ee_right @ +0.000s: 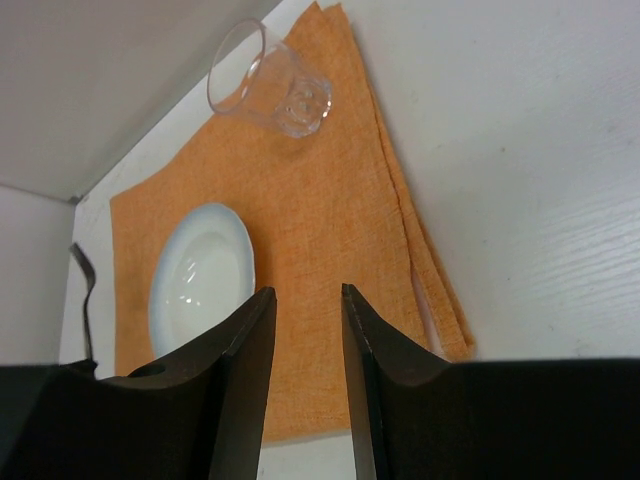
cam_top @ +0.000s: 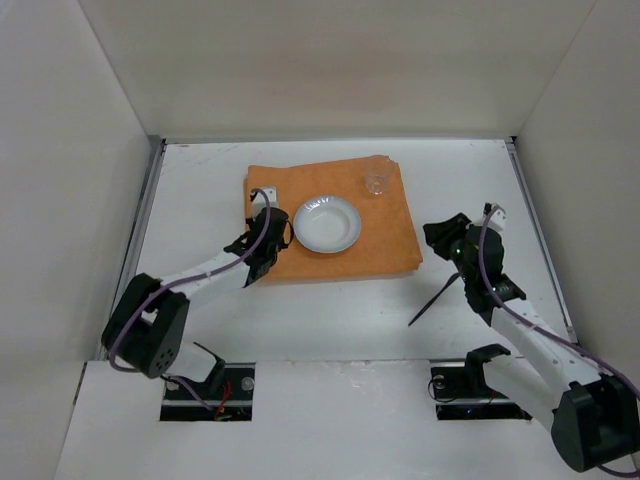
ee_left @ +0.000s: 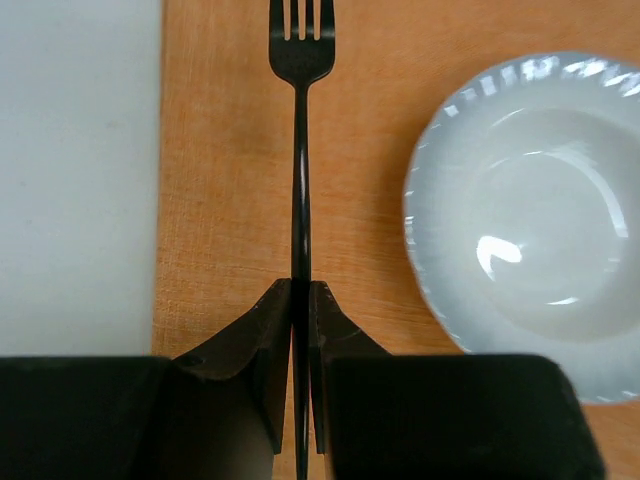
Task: Set the dinner table for one person
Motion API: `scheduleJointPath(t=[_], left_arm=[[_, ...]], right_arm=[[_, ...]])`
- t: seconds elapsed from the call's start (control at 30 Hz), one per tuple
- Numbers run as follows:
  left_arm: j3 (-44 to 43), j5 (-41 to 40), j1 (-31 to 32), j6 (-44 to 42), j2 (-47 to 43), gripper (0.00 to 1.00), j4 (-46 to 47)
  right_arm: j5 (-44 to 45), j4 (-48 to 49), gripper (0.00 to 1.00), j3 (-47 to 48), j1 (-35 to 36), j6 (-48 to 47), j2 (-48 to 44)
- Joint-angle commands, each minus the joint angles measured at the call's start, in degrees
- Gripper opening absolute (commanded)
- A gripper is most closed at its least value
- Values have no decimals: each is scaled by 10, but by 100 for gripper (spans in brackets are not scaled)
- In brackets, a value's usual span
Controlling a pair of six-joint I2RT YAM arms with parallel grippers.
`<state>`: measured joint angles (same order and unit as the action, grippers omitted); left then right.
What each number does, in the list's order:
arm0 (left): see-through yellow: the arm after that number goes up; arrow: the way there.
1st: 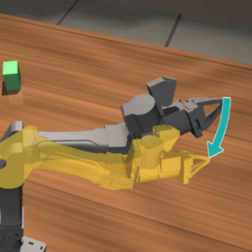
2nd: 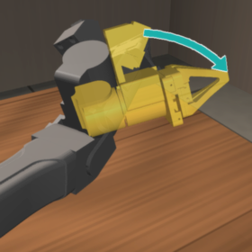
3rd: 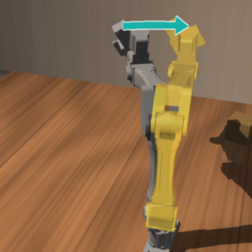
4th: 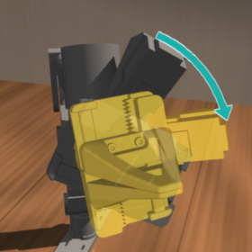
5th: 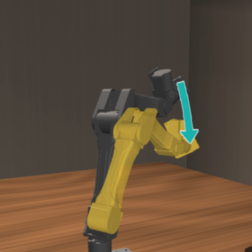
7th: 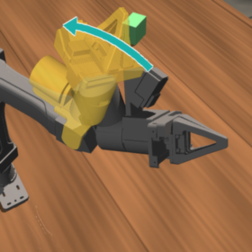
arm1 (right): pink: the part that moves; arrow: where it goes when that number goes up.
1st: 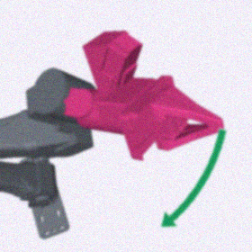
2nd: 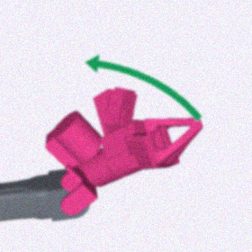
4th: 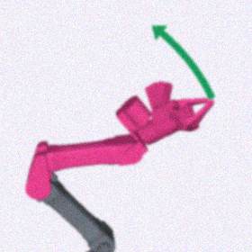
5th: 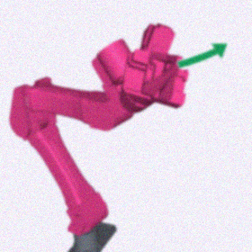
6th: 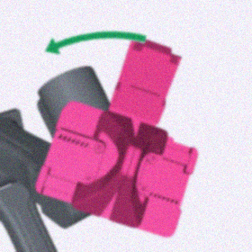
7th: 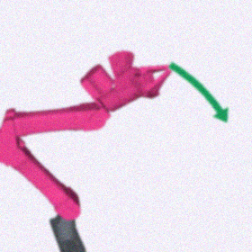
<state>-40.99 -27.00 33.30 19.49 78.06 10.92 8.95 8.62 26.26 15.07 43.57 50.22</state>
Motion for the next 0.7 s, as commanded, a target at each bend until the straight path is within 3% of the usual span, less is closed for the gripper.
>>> scheduleJointPath(t=[0.0, 0.2, 0.67], left_arm=[[-26, 28, -24, 15, 51, 5, 18], [-30, 26, -37, 5, 118, 5, 31], [-34, -1, -34, 18, 159, 9, 31]], right_arm=[[-9, 47, 38, 13, 14, 0, 14], [-15, 56, 39, 17, 22, 0, 33], [-19, 58, 40, 19, 34, -2, 40]])
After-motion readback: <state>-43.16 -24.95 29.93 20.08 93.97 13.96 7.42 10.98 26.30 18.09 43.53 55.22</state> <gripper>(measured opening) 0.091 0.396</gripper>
